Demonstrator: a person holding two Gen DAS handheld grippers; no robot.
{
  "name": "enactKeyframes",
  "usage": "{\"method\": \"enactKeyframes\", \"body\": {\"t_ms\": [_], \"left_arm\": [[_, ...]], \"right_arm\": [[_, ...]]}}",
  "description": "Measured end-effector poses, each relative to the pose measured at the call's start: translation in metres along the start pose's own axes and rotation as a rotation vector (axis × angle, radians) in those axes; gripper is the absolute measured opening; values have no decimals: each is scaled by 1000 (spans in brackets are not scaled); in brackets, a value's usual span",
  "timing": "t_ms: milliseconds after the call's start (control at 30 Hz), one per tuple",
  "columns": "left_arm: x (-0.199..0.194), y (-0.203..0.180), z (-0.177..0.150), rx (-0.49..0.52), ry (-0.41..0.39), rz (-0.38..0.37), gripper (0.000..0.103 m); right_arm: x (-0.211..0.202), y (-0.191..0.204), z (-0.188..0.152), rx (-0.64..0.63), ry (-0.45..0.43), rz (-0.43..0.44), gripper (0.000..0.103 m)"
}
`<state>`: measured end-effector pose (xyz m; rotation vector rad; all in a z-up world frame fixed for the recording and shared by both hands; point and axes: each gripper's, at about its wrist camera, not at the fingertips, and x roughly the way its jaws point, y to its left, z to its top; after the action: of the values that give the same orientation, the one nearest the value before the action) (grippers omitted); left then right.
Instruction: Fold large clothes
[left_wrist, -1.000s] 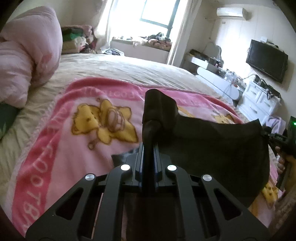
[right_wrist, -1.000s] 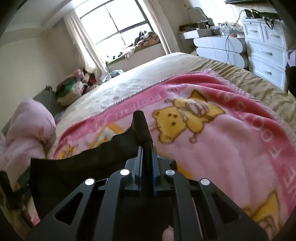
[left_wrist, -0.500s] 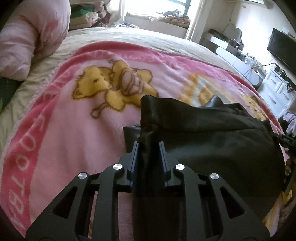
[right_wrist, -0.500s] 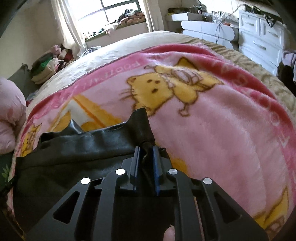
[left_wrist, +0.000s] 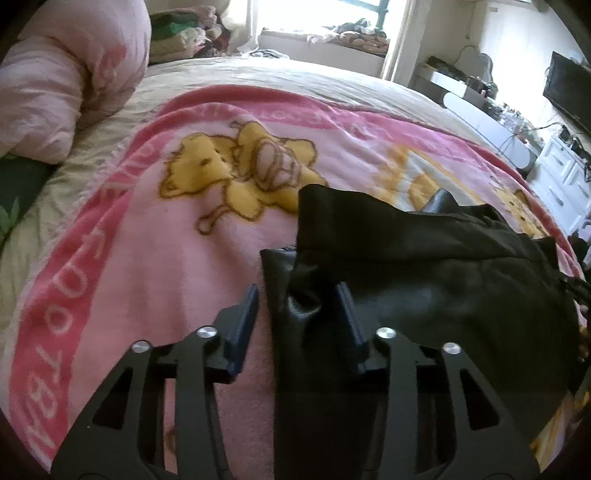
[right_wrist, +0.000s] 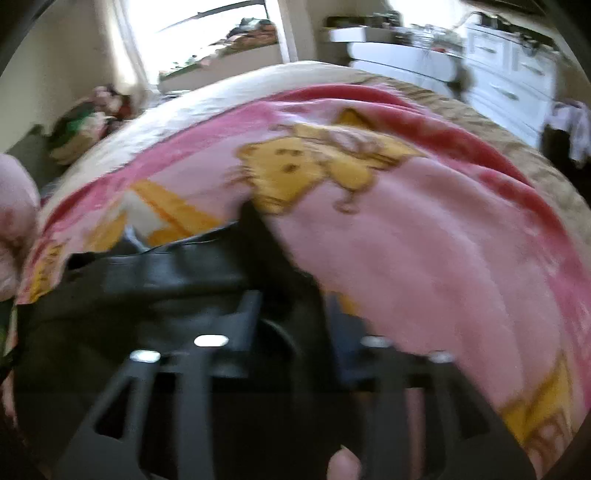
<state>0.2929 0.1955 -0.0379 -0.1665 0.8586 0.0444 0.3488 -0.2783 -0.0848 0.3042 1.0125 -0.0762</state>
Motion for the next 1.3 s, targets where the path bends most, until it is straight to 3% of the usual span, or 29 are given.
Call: {"method": "enactKeyframes", "body": {"t_ms": [167, 367, 500, 733, 933, 1133, 1300], "left_arm": [[-13, 4, 1, -19, 3, 5, 65], [-42, 5, -2, -45, -21, -6, 86], [-67, -10, -9, -9, -41, -21, 93], [-91, -41, -35, 56, -28, -74, 94], [-94, -70, -70, 153, 9, -33, 94], [-73, -69, -97, 155, 83, -10, 94], [-74, -69, -98, 161, 74, -10, 94]], "right_arm": [[-28, -16, -9, 45, 0, 59, 61], [-84, -1, -30, -84, -80, 103, 61], [-116, 20, -53, -192, -106, 166, 61], [-135, 61, -97, -372, -79, 189, 61], [-134, 89, -124, -460, -51, 189, 61], [-99, 92, -143, -451, 94, 204, 62], [-95, 92, -146, -439, 92, 194, 62]]}}
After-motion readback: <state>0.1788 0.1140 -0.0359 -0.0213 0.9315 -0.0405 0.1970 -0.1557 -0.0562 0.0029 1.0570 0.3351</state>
